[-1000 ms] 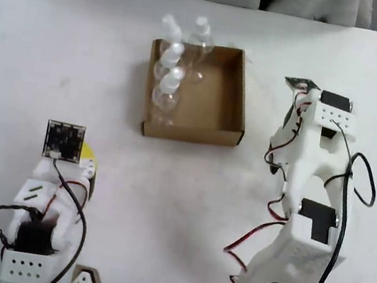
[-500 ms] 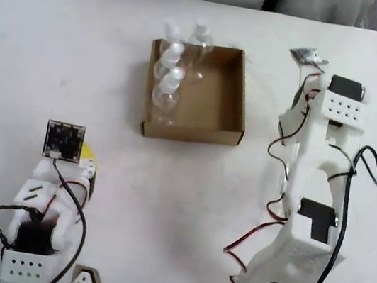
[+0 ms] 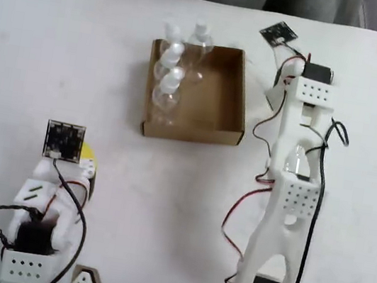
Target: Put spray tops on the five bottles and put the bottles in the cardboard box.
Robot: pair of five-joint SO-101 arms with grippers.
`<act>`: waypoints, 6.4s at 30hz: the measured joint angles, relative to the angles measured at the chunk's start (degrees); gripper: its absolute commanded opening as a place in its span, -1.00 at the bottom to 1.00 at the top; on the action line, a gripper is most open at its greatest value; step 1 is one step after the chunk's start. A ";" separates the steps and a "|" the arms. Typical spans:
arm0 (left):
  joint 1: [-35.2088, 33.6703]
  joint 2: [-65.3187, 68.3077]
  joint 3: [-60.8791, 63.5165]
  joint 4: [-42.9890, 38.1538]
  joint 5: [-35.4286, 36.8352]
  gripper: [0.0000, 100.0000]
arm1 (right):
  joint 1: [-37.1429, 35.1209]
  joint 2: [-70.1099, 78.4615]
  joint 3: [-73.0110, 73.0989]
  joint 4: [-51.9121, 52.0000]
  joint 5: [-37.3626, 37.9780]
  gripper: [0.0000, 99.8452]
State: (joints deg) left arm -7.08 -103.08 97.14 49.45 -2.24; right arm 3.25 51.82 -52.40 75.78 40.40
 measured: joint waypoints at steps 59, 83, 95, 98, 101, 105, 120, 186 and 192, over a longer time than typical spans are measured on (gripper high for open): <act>0.00 0.00 0.00 0.00 0.00 -0.95 | 5.54 31.03 -40.26 -25.14 -29.36 -0.96; 0.00 0.00 0.00 1.23 0.00 -0.95 | -1.14 16.00 -14.07 -12.04 -22.77 -0.97; 0.00 0.00 0.00 1.23 0.00 -0.95 | 0.53 11.43 -21.10 0.79 -22.68 -0.96; 0.00 0.00 0.00 1.23 0.00 -0.95 | 1.67 11.43 -22.15 -2.37 -22.68 -0.96; 0.00 0.00 0.00 1.23 0.00 -0.95 | 1.67 11.96 -22.59 -2.20 -22.77 -0.97; 0.00 0.00 0.00 1.23 0.00 -0.95 | 2.37 12.04 -24.09 4.22 -22.68 -0.97; 0.00 0.00 0.00 1.67 0.00 -0.95 | 1.93 17.14 -39.91 4.48 -22.59 -0.96; -7.82 0.00 0.00 12.22 0.00 -0.95 | 6.77 33.23 -38.24 -26.46 -10.20 -0.96; -7.82 0.00 0.00 12.22 0.00 -0.95 | 6.59 31.03 -39.56 -21.10 -10.20 -0.96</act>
State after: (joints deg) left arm -14.90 -103.08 97.14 61.67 -2.24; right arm 9.85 82.86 -91.96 54.68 30.20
